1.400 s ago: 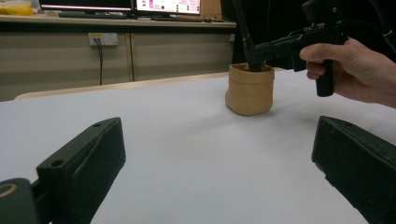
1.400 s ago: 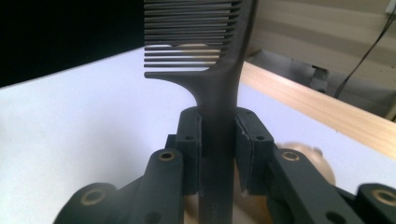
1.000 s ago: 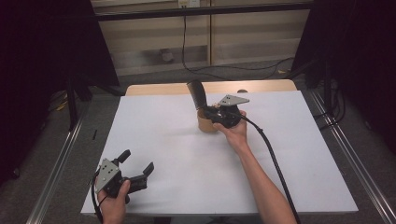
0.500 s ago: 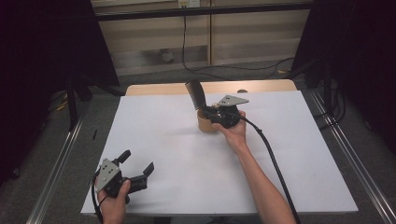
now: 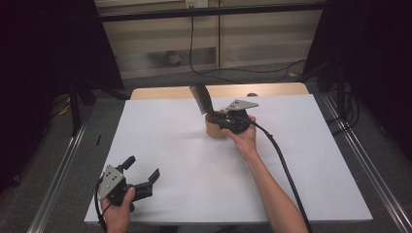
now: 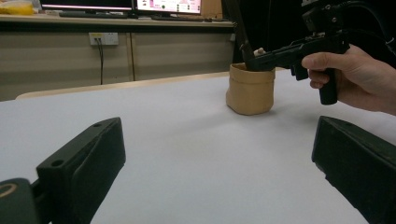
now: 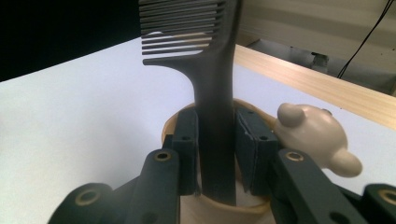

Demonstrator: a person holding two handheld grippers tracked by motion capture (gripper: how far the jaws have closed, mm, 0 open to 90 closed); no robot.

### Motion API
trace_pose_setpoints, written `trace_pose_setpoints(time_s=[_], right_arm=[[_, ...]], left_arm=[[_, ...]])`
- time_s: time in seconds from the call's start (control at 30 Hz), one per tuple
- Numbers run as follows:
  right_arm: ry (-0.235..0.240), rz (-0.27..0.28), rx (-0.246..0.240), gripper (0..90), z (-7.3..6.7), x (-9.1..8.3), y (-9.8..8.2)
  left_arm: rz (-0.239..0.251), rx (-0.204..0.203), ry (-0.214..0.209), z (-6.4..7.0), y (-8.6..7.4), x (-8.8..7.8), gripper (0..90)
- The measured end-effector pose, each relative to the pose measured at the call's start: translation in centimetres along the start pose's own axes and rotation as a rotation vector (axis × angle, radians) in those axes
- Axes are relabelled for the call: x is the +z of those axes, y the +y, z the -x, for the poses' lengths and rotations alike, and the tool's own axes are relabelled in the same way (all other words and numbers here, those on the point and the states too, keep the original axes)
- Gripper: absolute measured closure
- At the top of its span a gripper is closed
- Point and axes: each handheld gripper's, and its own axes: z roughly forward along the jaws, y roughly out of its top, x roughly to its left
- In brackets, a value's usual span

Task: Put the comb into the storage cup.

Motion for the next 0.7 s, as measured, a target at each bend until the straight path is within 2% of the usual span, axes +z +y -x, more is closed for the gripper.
trace_pose_setpoints(time_s=[0.3,0.47,0.7], right_arm=[[0.003,0.012,0.014,66.4,-0.1,-0.4,0.0],[0.004,0.025,0.016,55.1,-0.5,-0.8,0.2],[-0.005,0.048,0.013,46.8,-0.7,-1.8,0.5]], left_arm=[[-0.004,0.004,0.0,0.0,0.0,0.0,2.9],[-0.002,0.001,0.0,0.0,0.0,0.0,2.9],[-0.002,0.002,0.0,0.0,0.0,0.0,2.9]])
